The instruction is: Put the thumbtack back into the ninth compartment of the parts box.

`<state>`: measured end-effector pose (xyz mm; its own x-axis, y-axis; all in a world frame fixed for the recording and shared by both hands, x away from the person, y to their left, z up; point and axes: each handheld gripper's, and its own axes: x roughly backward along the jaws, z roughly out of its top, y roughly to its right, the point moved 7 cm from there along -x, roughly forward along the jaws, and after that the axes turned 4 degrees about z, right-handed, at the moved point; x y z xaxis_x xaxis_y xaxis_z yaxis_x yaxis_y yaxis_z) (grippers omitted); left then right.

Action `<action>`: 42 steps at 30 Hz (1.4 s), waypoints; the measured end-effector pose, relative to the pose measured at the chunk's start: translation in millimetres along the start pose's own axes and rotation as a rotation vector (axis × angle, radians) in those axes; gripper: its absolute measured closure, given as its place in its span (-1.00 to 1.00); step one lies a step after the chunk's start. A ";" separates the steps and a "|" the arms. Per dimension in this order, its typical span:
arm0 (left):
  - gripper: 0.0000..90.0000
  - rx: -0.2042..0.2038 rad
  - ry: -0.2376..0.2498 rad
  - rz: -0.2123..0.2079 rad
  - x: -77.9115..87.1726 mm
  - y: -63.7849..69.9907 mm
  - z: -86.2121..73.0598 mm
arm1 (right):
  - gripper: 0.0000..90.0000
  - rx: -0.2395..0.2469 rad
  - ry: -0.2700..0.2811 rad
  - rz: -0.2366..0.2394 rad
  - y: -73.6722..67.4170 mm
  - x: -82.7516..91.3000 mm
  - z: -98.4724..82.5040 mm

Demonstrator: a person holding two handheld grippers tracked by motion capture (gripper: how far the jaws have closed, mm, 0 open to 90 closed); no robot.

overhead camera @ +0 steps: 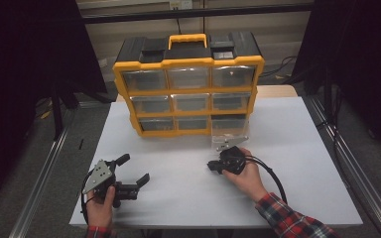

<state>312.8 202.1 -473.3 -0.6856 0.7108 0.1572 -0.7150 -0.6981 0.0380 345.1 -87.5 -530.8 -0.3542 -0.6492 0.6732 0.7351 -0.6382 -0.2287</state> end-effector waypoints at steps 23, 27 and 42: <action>-1.00 0.001 0.003 0.004 0.5 -0.3 0.7 | 0.93 -0.026 0.042 0.072 -4.2 14.0 7.5; -1.00 -0.016 -0.010 -0.002 0.2 -0.3 0.1 | 0.93 -0.030 0.044 0.089 -5.9 17.7 9.1; -1.00 0.002 -0.004 0.002 1.5 1.6 -0.5 | 0.93 -0.033 0.058 0.117 -8.0 32.1 14.2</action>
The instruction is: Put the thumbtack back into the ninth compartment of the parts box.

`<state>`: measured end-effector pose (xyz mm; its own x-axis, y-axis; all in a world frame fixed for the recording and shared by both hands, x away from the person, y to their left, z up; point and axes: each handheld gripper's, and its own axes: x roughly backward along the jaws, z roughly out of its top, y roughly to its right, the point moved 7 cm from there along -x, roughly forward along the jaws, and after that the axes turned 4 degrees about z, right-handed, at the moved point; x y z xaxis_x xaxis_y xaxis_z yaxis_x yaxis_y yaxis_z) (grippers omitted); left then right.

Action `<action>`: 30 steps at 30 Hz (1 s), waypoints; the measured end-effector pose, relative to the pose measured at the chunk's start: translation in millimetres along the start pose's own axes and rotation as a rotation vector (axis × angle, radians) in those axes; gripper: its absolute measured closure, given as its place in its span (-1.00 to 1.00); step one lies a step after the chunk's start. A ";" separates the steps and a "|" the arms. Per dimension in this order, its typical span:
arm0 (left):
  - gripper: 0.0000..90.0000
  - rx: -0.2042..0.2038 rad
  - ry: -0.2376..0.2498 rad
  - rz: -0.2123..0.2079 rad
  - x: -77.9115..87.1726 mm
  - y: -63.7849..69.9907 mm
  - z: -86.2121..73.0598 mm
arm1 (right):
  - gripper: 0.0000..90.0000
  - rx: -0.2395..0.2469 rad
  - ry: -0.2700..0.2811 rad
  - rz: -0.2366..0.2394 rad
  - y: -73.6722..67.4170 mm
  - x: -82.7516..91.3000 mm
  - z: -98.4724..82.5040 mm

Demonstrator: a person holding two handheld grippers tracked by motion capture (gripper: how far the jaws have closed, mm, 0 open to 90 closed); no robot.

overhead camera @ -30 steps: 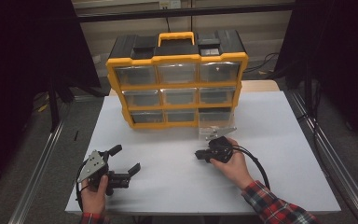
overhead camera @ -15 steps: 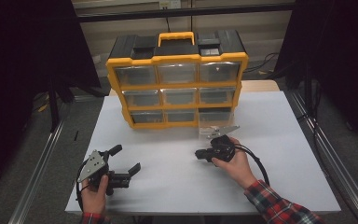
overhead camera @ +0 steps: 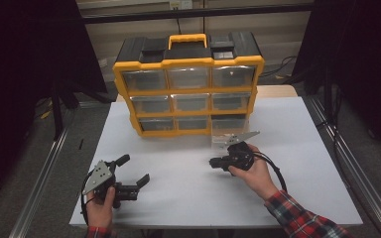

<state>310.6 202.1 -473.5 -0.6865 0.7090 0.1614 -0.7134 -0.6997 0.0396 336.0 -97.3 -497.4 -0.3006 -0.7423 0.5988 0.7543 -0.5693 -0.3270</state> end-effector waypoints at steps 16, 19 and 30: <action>-1.00 -0.021 -0.016 -0.002 -1.6 -1.1 -0.8 | 0.93 0.002 0.014 0.011 -1.1 12.3 10.3; -1.00 -0.022 -0.016 -0.002 -1.6 -1.3 -0.8 | 0.93 0.011 0.015 0.009 -1.0 14.0 11.9; -1.00 0.002 0.007 -0.003 -1.8 -0.9 0.8 | 0.93 0.014 0.029 0.027 -1.1 17.6 17.9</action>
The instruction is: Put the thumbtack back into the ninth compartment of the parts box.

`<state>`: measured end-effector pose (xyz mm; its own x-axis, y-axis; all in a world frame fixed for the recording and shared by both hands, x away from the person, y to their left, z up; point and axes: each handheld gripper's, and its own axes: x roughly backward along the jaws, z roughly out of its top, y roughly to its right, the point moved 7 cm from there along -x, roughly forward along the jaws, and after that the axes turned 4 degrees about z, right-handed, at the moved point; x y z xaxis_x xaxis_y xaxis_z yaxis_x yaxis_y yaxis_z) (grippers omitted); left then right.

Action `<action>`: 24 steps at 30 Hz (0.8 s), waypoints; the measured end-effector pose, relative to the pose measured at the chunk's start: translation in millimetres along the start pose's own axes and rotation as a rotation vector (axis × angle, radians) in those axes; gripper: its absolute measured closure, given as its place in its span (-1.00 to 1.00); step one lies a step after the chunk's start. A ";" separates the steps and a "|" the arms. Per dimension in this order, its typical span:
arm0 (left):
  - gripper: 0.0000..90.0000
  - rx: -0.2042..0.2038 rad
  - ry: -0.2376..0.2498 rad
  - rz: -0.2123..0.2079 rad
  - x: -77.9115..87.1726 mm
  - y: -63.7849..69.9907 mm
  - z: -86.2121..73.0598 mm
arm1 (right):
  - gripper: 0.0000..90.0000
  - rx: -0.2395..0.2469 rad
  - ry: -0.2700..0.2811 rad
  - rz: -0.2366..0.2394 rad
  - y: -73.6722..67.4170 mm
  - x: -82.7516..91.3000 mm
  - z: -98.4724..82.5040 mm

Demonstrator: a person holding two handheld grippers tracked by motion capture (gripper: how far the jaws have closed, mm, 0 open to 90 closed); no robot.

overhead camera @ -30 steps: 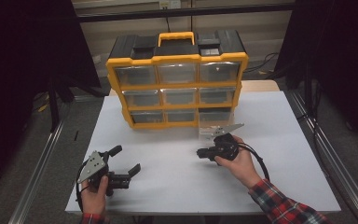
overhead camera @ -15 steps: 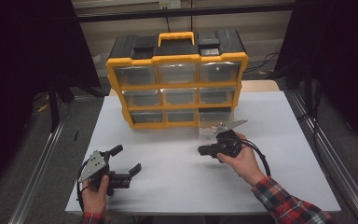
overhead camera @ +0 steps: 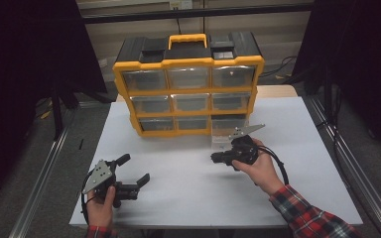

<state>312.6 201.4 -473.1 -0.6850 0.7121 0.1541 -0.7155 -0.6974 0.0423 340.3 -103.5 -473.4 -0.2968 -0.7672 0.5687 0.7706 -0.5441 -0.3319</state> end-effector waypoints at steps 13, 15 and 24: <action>-1.00 0.003 0.000 0.003 0.7 -0.5 -0.3 | 0.93 -0.004 -0.002 0.013 -0.6 5.0 5.9; -1.00 0.003 0.000 0.002 0.8 -0.5 -0.2 | 0.93 -0.004 -0.002 0.017 -0.2 5.4 6.3; -1.00 0.004 -0.003 0.005 0.3 -0.4 -0.4 | 0.93 -0.006 -0.012 0.028 -0.1 8.7 8.8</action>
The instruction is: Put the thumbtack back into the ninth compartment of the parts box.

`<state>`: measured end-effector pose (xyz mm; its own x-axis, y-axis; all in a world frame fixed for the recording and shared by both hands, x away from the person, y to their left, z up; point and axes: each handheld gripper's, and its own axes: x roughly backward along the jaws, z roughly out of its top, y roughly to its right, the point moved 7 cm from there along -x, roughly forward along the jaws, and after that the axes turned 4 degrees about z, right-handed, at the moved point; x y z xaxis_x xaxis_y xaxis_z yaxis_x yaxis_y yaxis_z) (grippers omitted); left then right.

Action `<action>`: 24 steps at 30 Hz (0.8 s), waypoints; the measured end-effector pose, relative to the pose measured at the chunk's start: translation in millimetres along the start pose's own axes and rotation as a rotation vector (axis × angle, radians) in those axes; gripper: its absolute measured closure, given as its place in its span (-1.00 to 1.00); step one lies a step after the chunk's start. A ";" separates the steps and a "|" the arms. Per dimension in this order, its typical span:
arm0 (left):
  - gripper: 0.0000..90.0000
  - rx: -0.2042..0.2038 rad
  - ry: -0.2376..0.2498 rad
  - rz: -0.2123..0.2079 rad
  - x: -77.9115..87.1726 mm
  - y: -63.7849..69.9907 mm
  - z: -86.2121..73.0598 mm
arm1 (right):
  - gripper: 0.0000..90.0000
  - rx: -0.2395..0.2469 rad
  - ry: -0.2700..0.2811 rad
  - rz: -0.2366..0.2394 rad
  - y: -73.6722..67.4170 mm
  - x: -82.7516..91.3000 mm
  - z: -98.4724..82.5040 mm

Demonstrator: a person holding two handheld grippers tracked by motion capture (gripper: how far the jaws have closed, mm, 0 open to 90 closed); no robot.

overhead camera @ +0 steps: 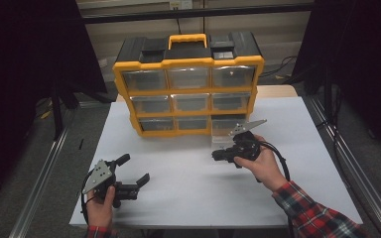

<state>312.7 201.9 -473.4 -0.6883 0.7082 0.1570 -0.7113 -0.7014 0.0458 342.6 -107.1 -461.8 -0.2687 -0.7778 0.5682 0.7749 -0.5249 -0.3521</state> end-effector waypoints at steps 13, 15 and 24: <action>-1.00 -0.004 0.000 0.006 0.1 -1.1 -0.2 | 0.93 0.006 -0.007 0.012 -0.5 0.8 6.2; -1.00 -0.004 -0.001 0.006 0.0 -1.1 -0.2 | 0.93 0.002 -0.008 0.013 -0.7 1.5 6.8; -1.00 -0.002 -0.002 0.000 -0.6 -0.5 -0.3 | 0.93 0.008 -0.001 0.018 -1.1 6.7 13.7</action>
<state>313.4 201.9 -473.8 -0.6880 0.7082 0.1585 -0.7116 -0.7012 0.0442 347.8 -107.0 -447.3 -0.2542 -0.7869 0.5623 0.7844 -0.5079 -0.3561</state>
